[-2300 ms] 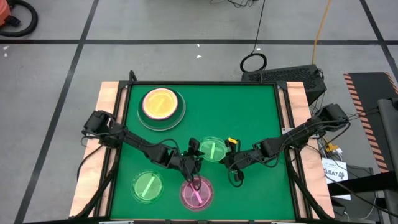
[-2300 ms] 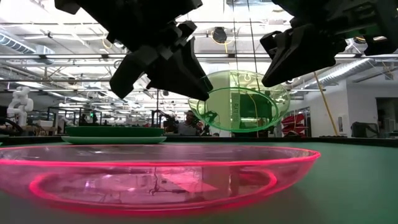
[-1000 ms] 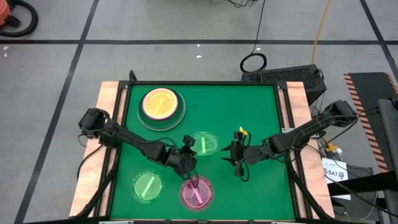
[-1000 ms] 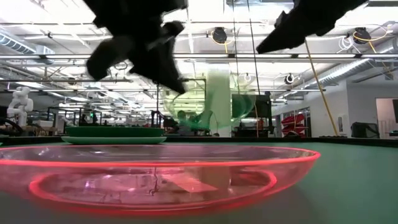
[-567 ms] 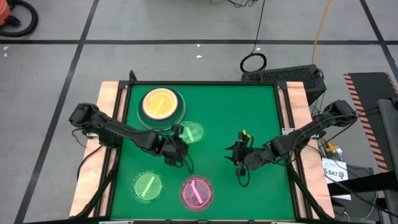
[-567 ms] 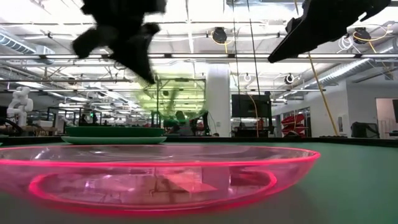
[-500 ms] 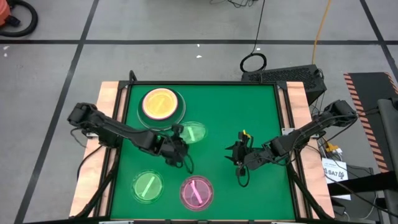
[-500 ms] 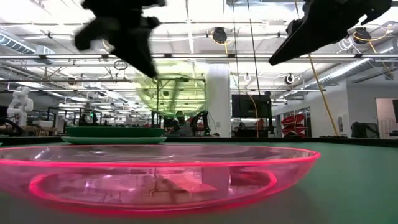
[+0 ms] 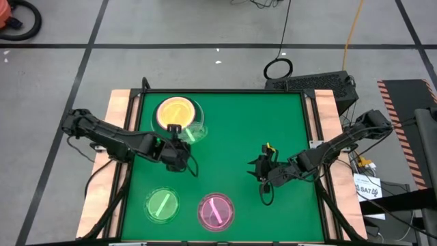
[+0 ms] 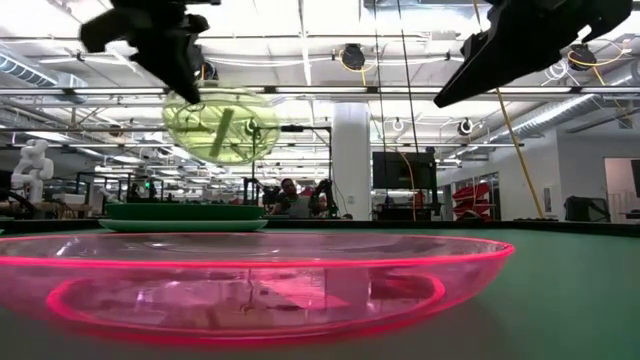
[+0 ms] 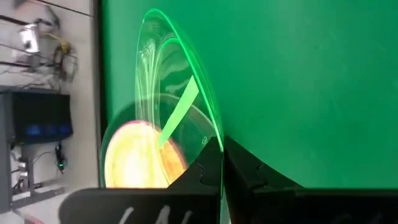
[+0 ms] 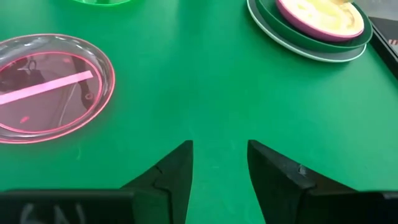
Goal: Stack plastic plates
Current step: Stack the top green transparent plate on the orange transparent plate
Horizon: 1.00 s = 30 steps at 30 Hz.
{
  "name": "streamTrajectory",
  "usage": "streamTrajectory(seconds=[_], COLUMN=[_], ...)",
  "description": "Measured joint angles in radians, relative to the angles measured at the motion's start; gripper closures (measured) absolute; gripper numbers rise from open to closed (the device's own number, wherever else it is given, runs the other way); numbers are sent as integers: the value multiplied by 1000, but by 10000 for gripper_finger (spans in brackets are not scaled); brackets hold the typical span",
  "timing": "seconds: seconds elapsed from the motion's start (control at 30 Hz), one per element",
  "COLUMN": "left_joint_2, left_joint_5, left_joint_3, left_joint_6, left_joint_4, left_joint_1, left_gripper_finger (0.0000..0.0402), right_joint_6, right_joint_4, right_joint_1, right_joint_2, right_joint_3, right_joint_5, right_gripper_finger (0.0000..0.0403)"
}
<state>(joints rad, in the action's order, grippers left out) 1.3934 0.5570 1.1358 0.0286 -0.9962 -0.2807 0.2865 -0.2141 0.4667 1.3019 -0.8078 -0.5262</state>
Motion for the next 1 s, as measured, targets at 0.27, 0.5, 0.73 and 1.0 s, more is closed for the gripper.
streamTrajectory(seconds=[0.27,0.5,0.73,1.0], left_joint_2=[4,5,5,5], left_joint_5=[73,73,27,-33], left_joint_3=[-22,-124,-183,-212], left_joint_6=[59,24,-36,-59], left_joint_4=[-107,-82,21,119], left_joint_1=[111,274,416,496], left_gripper_finger=[398,398,394,383], right_joint_6=[-11,-11,-14,-14], right_joint_4=[5,-2,-1,-1], right_joint_1=[0,0,0,0], right_joint_2=[0,0,0,0], right_joint_3=[0,0,0,0], right_joint_5=[1,2,2,2], right_gripper_finger=[259,259,259,259])
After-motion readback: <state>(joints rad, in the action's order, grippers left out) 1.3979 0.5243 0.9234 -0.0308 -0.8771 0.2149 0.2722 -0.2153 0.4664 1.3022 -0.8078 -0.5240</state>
